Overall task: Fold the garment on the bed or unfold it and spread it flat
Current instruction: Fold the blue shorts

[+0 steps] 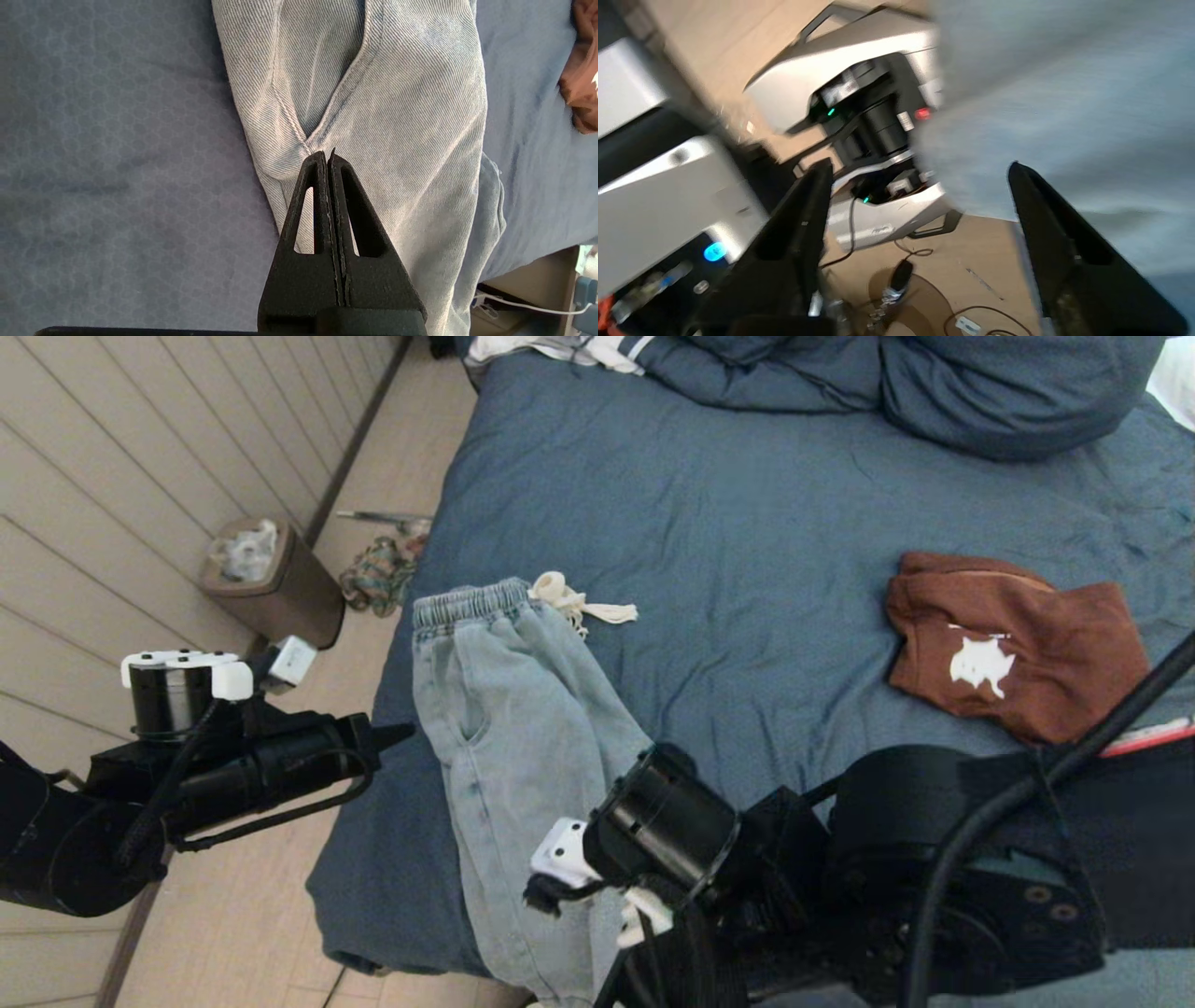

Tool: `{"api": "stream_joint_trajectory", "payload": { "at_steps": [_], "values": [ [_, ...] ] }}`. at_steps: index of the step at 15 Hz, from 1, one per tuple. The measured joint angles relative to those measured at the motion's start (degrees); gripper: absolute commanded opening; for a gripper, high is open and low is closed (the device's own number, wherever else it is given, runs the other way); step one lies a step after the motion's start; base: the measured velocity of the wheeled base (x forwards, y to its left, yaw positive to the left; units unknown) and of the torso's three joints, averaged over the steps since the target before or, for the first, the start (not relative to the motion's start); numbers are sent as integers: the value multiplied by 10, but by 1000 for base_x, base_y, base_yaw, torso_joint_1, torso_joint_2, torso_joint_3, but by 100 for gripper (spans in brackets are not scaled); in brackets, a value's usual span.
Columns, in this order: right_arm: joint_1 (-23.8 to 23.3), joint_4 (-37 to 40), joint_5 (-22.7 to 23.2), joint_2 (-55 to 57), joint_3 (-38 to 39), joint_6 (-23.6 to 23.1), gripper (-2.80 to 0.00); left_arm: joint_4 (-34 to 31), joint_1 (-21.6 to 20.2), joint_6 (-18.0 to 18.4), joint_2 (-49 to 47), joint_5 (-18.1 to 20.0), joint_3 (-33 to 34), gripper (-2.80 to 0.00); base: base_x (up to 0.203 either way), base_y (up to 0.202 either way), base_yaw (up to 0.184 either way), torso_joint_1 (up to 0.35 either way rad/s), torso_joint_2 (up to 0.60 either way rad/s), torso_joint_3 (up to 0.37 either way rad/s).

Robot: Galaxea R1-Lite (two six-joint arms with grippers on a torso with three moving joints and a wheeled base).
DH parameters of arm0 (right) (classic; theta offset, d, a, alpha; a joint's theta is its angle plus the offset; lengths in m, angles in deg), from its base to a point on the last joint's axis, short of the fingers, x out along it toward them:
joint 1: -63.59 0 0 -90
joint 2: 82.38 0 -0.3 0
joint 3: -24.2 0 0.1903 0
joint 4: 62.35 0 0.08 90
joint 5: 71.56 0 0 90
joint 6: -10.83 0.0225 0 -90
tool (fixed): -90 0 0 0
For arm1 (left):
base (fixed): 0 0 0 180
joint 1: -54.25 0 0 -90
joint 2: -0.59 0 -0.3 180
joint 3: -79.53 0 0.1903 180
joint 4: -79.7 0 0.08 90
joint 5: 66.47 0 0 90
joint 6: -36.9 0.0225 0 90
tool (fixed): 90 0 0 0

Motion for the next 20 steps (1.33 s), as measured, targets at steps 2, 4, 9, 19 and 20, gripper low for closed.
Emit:
{"api": "stream_joint_trajectory", "payload": {
  "at_steps": [2,4,9,19,20],
  "values": [
    [-33,2,-1,-15,3,-2,-280,0,0,0,0,0,0,-280,0,0,0,0,0,0],
    [-82,3,0,-32,17,-2,-280,0,2,-1,-4,0,0,-280,0,0,0,0,0,0],
    [-129,2,3,-49,77,3,-280,0,16,-8,-22,0,0,-280,0,0,0,0,0,0],
    [-117,-29,-4,-32,138,12,0,2,27,-9,-64,1,-3,-280,0,0,0,0,0,0],
    [-116,-47,-4,-21,139,14,0,2,29,-8,-68,1,-3,-280,0,0,0,0,0,0]
  ]
}}
